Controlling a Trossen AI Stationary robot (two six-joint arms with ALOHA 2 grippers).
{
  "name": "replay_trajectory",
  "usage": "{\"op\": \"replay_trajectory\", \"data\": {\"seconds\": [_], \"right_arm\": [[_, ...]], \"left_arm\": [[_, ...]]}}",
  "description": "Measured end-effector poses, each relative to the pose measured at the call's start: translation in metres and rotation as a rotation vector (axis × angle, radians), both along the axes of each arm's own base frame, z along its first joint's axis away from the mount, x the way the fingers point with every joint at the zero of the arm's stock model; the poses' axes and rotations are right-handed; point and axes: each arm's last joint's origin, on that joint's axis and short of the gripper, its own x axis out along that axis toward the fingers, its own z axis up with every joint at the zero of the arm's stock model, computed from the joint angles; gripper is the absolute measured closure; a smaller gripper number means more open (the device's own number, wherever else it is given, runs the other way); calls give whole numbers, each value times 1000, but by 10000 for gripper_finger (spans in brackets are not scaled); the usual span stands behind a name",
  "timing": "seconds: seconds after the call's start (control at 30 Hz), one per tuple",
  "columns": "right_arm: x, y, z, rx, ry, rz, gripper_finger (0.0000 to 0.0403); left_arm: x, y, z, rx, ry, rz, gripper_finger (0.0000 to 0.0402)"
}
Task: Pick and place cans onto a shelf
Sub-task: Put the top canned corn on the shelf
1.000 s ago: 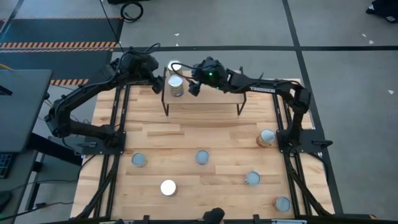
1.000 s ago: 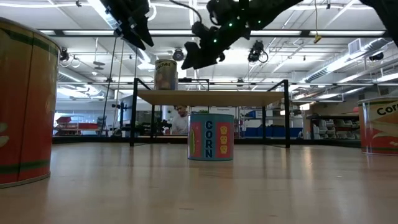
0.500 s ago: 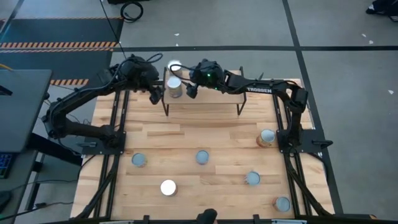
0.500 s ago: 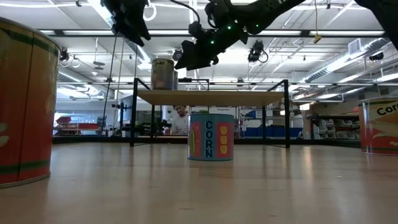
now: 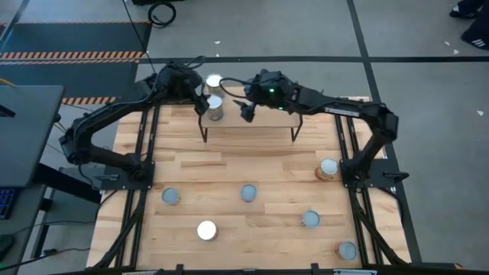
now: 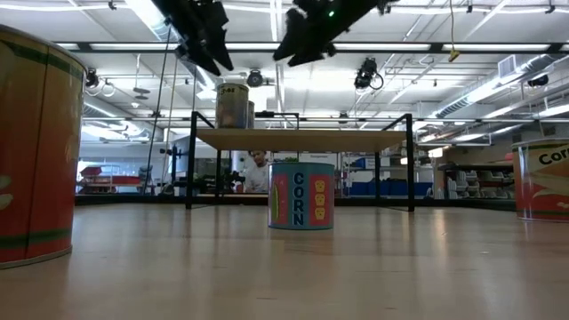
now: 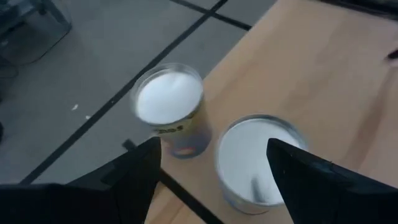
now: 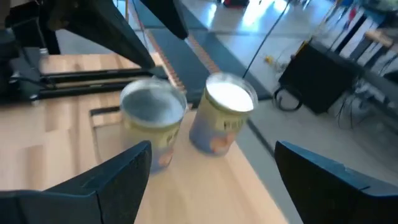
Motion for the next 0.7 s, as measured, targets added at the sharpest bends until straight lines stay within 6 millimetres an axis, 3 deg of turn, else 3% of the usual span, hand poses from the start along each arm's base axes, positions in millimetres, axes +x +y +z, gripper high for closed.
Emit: {"op": "replay_trajectory", "data": {"seconds": [0.13,0.3,0.5,0.7], "right_arm": [[-23,23,17,73,36,29,55],[-48,70,32,112,110,136,55],[-87,117,26,218,366,184,55],[-125,150,14,407,528,106,55]], "left_arm": [[10,-23,5,-50,-73,-135,104],[26,-64,8,-115,-110,-330,104],[41,-116,12,-282,-235,-357,105],[48,-163,20,-364,-354,-455,104]]}}
